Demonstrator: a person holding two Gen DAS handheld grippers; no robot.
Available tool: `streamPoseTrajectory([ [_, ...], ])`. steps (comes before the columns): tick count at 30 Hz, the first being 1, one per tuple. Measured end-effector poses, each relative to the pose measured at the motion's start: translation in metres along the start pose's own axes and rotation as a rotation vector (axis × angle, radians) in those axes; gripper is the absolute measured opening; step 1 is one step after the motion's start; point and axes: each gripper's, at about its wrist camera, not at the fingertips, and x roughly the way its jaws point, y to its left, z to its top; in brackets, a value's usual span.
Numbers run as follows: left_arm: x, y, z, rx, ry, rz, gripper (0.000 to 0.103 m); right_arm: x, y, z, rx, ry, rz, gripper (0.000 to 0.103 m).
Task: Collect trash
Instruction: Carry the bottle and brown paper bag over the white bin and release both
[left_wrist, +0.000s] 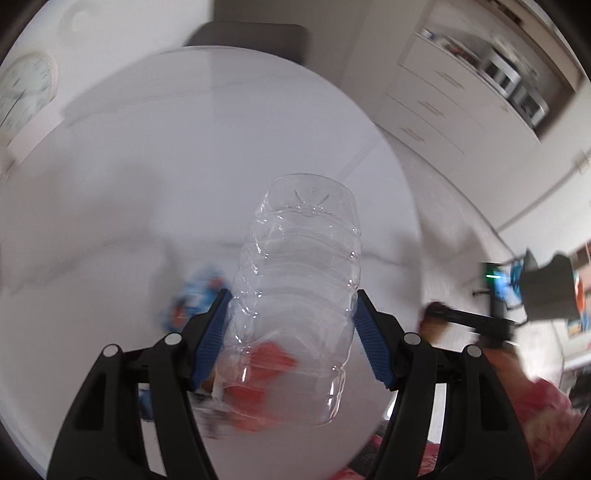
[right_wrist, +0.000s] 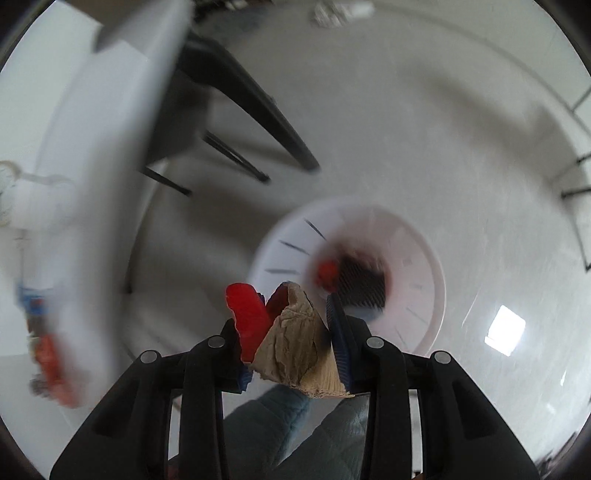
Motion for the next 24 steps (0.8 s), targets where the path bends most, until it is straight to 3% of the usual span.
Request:
streamPoseTrajectory([
  [3, 0.008, -0.046, 0.001, 0.058, 0.024, -0.018, 0.064, 0.053, -0.029, 0.003, 0.024, 0.074, -0.014, 0.041],
  [5, 0.015, -0.077, -0.001, 0.089, 0.043, -0.024, 0.064, 0.078, -0.044, 0.005, 0.048, 0.130, -0.008, 0.065],
  [8, 0.030, -0.121, -0.006, 0.132, 0.066, -0.032, 0.064, 0.087, -0.062, 0.003, 0.069, 0.162, 0.003, 0.072],
  [11, 0.049, -0.166, -0.012, 0.175, 0.103, -0.057, 0.064, 0.060, -0.075, 0.003, 0.043, 0.115, 0.022, 0.083],
  [16, 0.088, -0.219, -0.031, 0.219, 0.154, -0.107, 0.064, -0.013, -0.097, 0.000, -0.032, 0.015, 0.037, 0.090],
  [20, 0.135, -0.235, -0.051, 0.216, 0.233, -0.094, 0.064, -0.064, -0.121, -0.003, -0.074, -0.086, 0.007, 0.097],
  [24, 0.195, -0.241, -0.067, 0.199, 0.310, -0.044, 0.064, -0.083, -0.141, -0.007, -0.070, -0.122, -0.005, 0.097],
])
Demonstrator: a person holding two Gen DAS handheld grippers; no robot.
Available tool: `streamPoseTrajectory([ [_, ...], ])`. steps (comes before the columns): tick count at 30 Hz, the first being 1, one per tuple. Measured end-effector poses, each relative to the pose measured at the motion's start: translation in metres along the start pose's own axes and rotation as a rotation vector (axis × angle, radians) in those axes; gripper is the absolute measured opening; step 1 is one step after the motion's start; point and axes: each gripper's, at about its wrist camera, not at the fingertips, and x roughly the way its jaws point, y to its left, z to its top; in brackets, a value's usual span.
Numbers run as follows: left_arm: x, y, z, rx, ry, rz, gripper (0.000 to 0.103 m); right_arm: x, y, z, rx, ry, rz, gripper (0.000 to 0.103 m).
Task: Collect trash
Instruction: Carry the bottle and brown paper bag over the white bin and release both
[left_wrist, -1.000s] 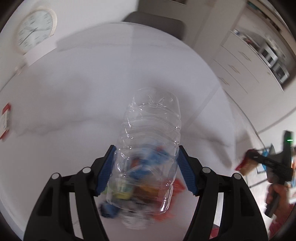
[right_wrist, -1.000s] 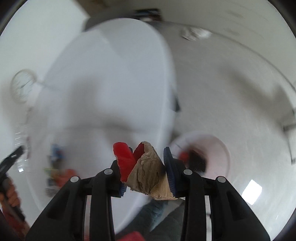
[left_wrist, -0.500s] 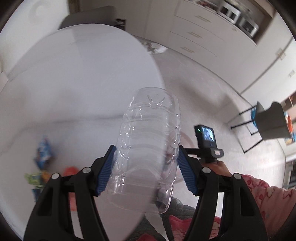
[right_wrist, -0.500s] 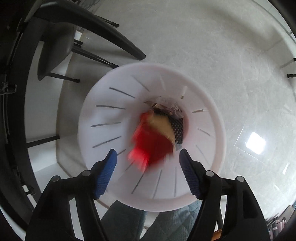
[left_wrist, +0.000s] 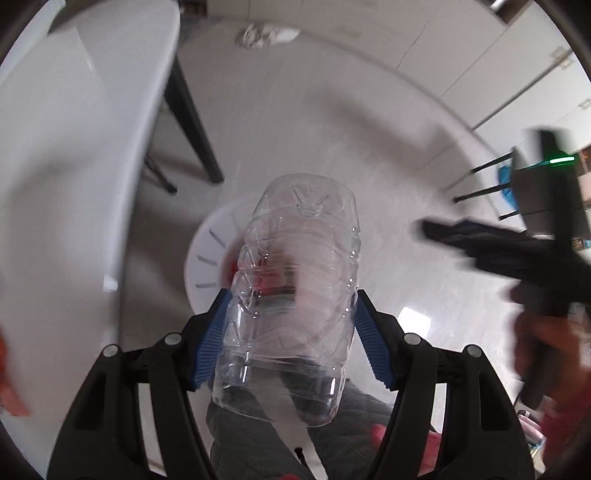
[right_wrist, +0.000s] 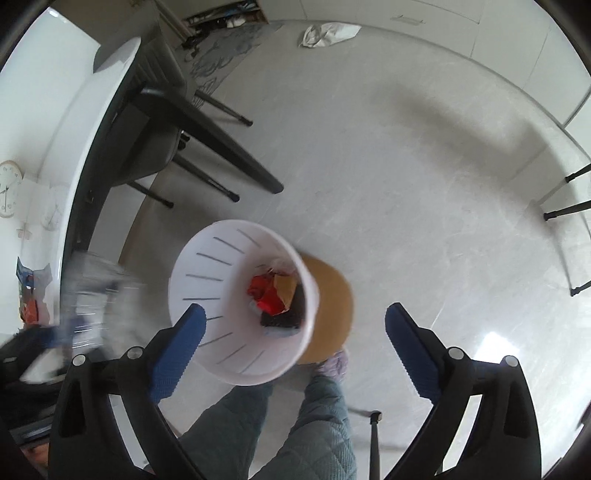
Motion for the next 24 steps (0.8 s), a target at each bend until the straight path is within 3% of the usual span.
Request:
streamPoseTrajectory([
  [4, 0.060, 0.009, 0.002, -0.042, 0.066, 0.052, 0.064, 0.000, -0.009, -0.005, 0.011, 0.001, 0.013, 0.097],
  [7, 0.095, 0.009, 0.003, -0.065, 0.125, 0.051, 0.068, 0.002, -0.012, -0.008, -0.001, 0.016, 0.007, 0.097],
  [11, 0.099, 0.009, 0.000, -0.074, 0.129, 0.070, 0.079, 0.006, -0.008, -0.014, -0.019, 0.035, 0.008, 0.097],
  [15, 0.064, 0.006, -0.005, -0.071, 0.087, 0.062, 0.079, -0.005, 0.008, -0.011, -0.059, 0.020, 0.012, 0.097],
  [18, 0.009, 0.004, -0.013, -0.081, 0.004, 0.046, 0.082, -0.029, 0.035, -0.002, -0.134, -0.019, 0.031, 0.097],
  [20, -0.036, 0.006, -0.020, -0.098, -0.063, 0.047, 0.090, -0.047, 0.057, 0.003, -0.185, -0.047, 0.061, 0.097],
  [24, -0.128, 0.029, -0.043, -0.151, -0.203, 0.104, 0.095, -0.079, 0.113, 0.010, -0.314, -0.101, 0.139, 0.097],
])
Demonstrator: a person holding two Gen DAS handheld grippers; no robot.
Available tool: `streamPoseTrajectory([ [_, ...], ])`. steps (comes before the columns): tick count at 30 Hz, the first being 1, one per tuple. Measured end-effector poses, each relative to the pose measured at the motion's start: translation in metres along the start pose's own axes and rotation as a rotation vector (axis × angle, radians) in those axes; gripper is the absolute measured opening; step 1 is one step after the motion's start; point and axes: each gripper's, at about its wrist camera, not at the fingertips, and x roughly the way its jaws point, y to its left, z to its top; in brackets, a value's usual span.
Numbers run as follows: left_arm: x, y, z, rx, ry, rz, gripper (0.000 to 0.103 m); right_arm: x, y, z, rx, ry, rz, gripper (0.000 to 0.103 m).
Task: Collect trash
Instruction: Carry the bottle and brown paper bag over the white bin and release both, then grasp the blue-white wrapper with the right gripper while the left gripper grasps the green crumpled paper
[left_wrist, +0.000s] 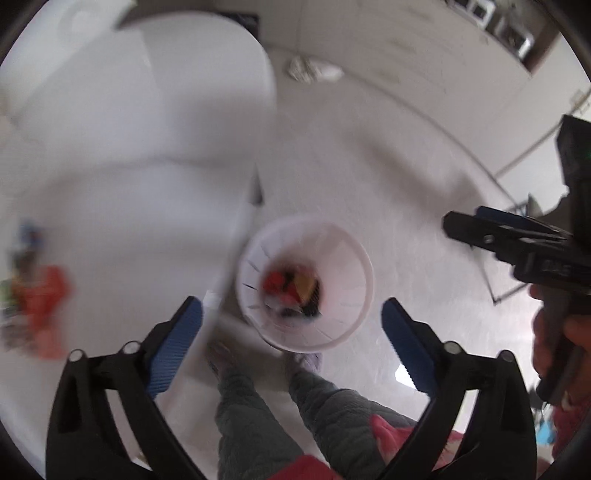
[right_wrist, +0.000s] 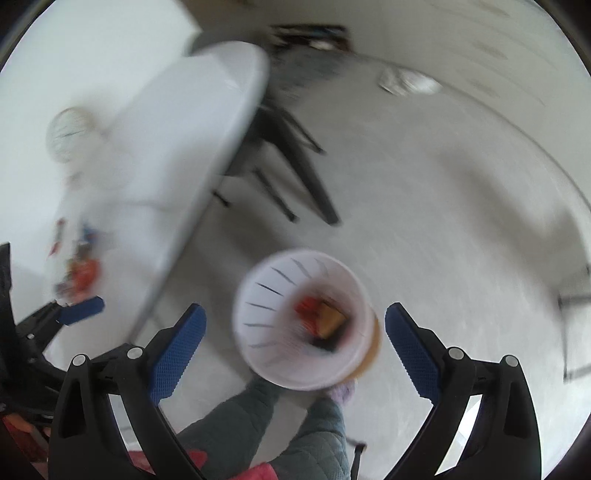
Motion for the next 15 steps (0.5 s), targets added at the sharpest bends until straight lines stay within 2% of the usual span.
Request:
streamPoseTrajectory([
  [3, -0.048, 0.040, -0.006, -0.083, -0.071, 0.068, 0.095, -0.010, 0.050, 0.017, -0.125, -0.031, 0.067, 0.097],
  [6, -0.079, 0.089, -0.018, -0.189, -0.107, 0.146, 0.095, -0.009, 0.104, 0.031, -0.261, -0.041, 0.132, 0.097],
  [11, -0.104, 0.178, -0.047, -0.396, -0.128, 0.244, 0.095, 0.012, 0.192, 0.050, -0.482, -0.021, 0.226, 0.097],
  [15, -0.115, 0.236, -0.070, -0.498, -0.138, 0.272, 0.095, 0.046, 0.246, 0.061, -0.576, 0.038, 0.277, 0.097],
])
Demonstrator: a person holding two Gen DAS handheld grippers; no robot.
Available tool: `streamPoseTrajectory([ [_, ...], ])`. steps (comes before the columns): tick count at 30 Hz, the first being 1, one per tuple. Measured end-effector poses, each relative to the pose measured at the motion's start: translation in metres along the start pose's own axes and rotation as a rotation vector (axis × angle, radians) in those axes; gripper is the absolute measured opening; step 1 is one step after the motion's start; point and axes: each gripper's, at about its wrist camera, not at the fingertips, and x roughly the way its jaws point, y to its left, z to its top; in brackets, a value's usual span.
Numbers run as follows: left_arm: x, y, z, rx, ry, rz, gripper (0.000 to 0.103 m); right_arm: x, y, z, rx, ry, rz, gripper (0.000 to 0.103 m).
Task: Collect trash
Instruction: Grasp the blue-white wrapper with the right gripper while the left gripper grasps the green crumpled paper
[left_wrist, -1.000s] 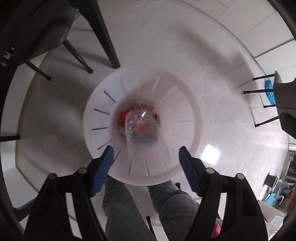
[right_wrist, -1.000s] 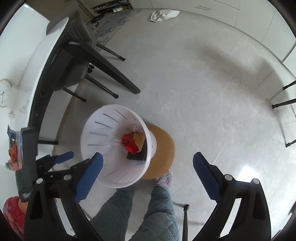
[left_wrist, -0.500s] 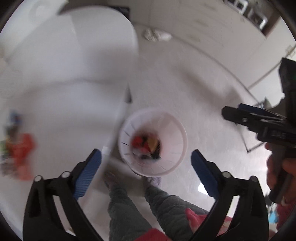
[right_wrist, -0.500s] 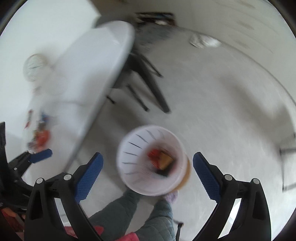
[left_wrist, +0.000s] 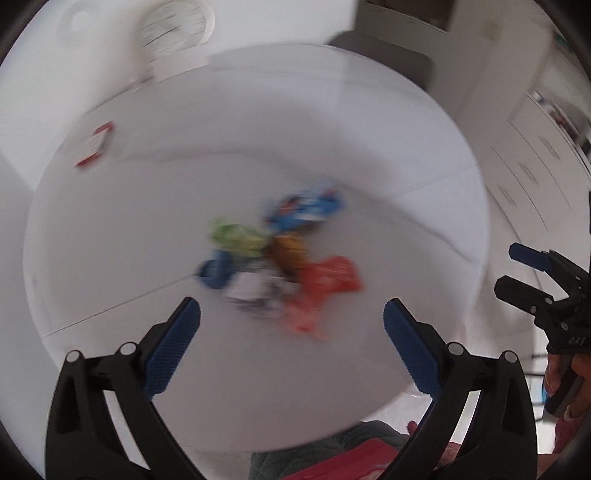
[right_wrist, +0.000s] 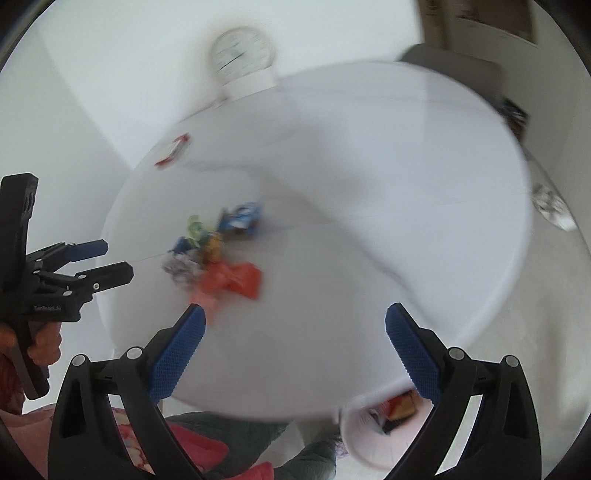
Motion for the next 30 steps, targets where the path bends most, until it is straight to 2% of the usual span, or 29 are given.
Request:
streamPoseTrajectory([
  [2, 0.004, 0.021, 0.003, -0.027, 0.003, 0.004, 0.095, 0.027, 0.009, 0.024, -0.007, 0.028, 0.031, 0.097],
  [6, 0.016, 0.056, 0.004, -0.068, 0.020, -0.003, 0.095, 0.081, 0.016, 0.066, 0.065, 0.072, 0.107, 0.097],
  [9, 0.031, 0.077, 0.004, -0.088, 0.044, -0.019, 0.095, 0.119, 0.019, 0.085, 0.133, 0.106, 0.117, 0.097],
  [11, 0.040, 0.085, 0.004, -0.097, 0.055, -0.026, 0.095, 0.148, 0.015, 0.093, 0.209, 0.154, 0.110, 0.088],
  [13, 0.048, 0.093, 0.005, -0.112, 0.064, -0.044, 0.095, 0.168, 0.009, 0.096, 0.283, 0.197, 0.125, 0.083],
  [15, 0.056, 0.096, 0.008, -0.121, 0.074, -0.062, 0.095, 0.182, 0.006, 0.095, 0.333, 0.228, 0.129, 0.072],
  [17, 0.065, 0.099, 0.013, -0.118, 0.080, -0.077, 0.095, 0.193, 0.003, 0.092, 0.386, 0.258, 0.163, 0.047],
  [18, 0.069, 0.101, 0.017, -0.115, 0.081, -0.084, 0.095, 0.196, 0.001, 0.090, 0.406, 0.266, 0.177, 0.039],
  [19, 0.071, 0.102, 0.020, -0.113, 0.081, -0.092, 0.095, 0.197, 0.000, 0.089, 0.417, 0.271, 0.187, 0.025],
  [20, 0.073, 0.102, 0.025, -0.109, 0.083, -0.102, 0.095, 0.198, 0.000, 0.087, 0.429, 0.269, 0.202, 0.018],
  [22, 0.080, 0.104, 0.031, -0.099, 0.082, -0.121, 0.095, 0.196, -0.003, 0.086, 0.454, 0.257, 0.226, 0.016],
  [27, 0.104, 0.109, 0.041, -0.077, 0.105, -0.148, 0.094, 0.183, -0.016, 0.090, 0.484, 0.200, 0.225, 0.014],
  [29, 0.115, 0.114, 0.046, -0.111, 0.129, -0.179, 0.083, 0.173, -0.023, 0.092, 0.489, 0.174, 0.213, 0.014],
  [30, 0.120, 0.115, 0.048, -0.128, 0.137, -0.195, 0.082, 0.168, -0.026, 0.092, 0.489, 0.164, 0.203, 0.014],
])
